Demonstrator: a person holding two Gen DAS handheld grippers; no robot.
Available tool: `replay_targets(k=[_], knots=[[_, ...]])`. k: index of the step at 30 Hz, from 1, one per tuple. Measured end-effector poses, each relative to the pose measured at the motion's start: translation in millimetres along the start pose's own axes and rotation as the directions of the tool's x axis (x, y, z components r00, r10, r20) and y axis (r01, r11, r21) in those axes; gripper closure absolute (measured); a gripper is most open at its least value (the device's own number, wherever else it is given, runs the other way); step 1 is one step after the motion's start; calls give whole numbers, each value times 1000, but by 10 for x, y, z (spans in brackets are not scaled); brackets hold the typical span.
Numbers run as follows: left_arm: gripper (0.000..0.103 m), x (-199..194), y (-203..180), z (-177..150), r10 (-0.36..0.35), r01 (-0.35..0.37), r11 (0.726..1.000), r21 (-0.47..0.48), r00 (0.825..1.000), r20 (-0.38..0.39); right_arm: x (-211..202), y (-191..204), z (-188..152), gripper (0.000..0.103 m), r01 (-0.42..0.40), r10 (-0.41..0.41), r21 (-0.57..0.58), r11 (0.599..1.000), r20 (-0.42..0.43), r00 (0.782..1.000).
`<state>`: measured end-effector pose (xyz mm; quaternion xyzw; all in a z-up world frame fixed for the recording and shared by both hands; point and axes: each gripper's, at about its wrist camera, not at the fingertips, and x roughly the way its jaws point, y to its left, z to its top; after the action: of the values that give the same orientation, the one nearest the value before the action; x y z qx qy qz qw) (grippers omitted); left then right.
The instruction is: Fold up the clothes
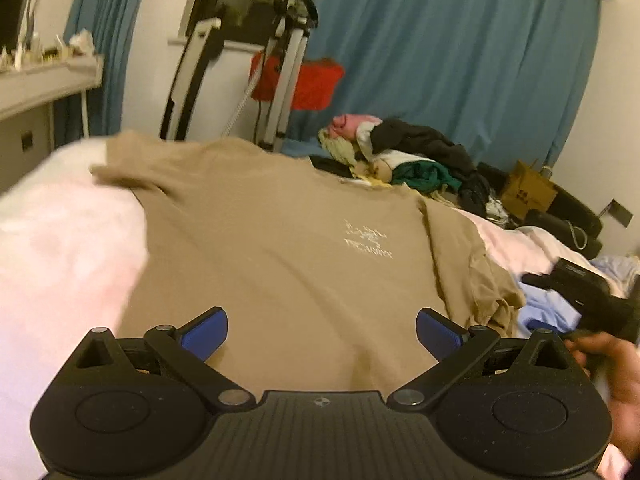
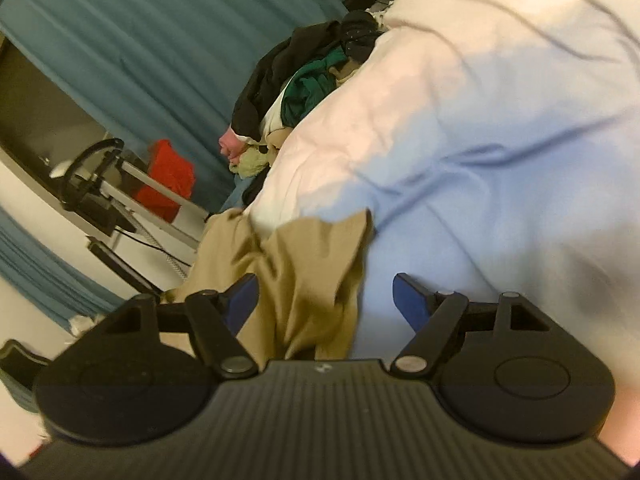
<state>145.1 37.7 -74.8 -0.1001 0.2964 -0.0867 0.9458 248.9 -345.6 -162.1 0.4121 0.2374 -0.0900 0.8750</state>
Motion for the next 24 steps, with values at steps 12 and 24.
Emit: replay_targets(k=[12, 24], knots=[[2, 166, -73, -20, -23, 23, 1000, -9, 999, -42, 151, 499, 637, 94, -4, 20, -228, 974, 70, 997], [2, 298, -130, -66, -24, 28, 998, 48, 997, -75, 959, 400, 1624, 94, 292, -243, -424, 857, 167, 956]])
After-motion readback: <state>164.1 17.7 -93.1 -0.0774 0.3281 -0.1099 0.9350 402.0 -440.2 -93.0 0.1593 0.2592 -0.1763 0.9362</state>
